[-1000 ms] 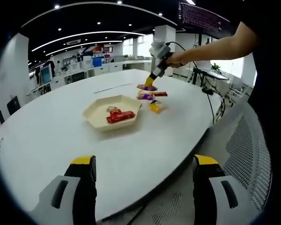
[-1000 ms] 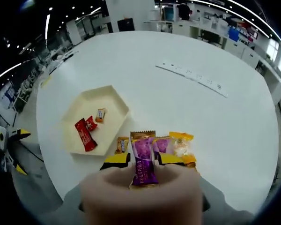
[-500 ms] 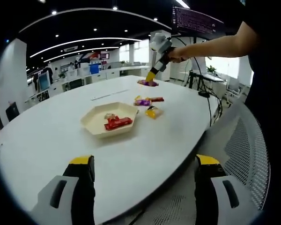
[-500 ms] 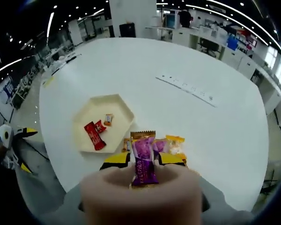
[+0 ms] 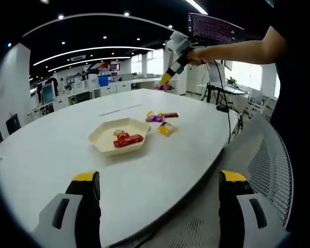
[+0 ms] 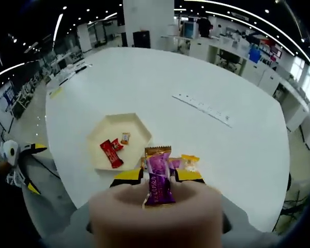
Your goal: Place the target food into the container with the food tongs after gripping and lifting it, then release it inside without dropping or visibly crushing the food.
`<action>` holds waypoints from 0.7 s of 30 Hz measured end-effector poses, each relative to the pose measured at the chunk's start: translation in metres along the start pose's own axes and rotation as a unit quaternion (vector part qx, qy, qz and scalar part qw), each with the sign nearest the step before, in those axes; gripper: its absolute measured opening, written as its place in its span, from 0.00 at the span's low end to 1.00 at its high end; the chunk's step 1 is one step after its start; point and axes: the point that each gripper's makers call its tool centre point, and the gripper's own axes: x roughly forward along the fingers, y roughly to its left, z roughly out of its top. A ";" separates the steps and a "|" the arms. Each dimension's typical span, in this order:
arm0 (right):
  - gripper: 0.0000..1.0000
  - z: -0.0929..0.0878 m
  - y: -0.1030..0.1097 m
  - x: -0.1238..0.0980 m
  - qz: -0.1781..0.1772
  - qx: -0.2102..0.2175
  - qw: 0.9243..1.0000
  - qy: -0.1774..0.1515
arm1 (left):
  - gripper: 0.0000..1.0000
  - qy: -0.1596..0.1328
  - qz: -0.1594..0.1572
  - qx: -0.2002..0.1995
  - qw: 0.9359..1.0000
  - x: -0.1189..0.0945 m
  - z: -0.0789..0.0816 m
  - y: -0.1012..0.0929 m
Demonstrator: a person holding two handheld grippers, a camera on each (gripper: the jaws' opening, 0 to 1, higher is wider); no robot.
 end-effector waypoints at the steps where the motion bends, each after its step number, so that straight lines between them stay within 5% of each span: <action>1: 0.22 0.001 0.001 -0.002 -0.001 -0.002 1.000 -0.001 | 0.93 -0.001 0.000 0.001 1.000 0.000 0.000 0.000; 9: 0.21 0.003 0.001 -0.008 -0.007 -0.006 1.000 -0.002 | 0.92 -0.008 -0.001 0.004 1.000 0.000 0.003 -0.001; 21: 0.21 0.037 0.008 -0.023 -0.008 -0.027 0.999 -0.021 | 0.92 -0.015 0.003 0.003 1.000 0.000 0.005 0.000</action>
